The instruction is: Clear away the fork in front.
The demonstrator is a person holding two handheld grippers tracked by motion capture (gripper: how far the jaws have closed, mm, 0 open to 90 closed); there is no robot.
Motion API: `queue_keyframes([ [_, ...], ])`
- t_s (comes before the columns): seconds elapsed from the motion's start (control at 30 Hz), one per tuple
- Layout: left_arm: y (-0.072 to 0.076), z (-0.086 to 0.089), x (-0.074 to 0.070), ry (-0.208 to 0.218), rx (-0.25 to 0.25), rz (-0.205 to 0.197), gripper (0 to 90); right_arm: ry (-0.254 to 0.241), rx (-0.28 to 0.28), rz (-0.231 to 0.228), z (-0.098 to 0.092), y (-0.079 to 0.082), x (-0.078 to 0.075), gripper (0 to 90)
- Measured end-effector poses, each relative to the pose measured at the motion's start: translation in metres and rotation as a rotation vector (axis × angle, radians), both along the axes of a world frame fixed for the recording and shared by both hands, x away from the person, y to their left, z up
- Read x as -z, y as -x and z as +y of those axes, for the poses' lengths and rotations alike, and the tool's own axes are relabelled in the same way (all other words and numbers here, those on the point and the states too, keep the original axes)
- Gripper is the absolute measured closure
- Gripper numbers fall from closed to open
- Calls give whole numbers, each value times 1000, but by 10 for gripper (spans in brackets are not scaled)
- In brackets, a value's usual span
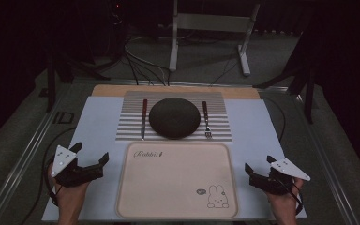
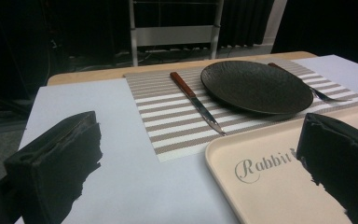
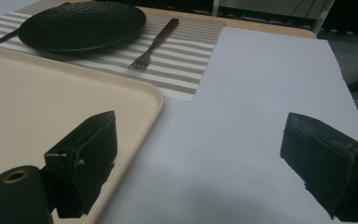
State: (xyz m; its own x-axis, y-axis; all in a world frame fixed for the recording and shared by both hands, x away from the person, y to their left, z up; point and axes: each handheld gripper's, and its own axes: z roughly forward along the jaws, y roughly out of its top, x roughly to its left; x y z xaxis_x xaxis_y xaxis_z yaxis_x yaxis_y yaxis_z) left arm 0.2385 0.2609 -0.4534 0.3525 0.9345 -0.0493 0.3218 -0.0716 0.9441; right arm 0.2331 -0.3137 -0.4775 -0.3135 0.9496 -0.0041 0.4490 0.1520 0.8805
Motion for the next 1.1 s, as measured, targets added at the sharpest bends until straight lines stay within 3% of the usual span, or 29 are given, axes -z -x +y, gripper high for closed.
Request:
queue_keyframes([
  [0.47,0,-1,0,-11,-13,-3,0,-29,27,23,-2,-1,0,108],
  [0.7,-2,-5,2,-39,-20,-2,0,-57,48,48,-1,-3,-3,108],
  [0.93,-2,-7,3,-44,-20,-1,0,-42,56,91,7,-9,-9,109],
  [1.1,-3,-9,4,-52,-15,2,0,-14,58,84,11,-15,-17,110],
])
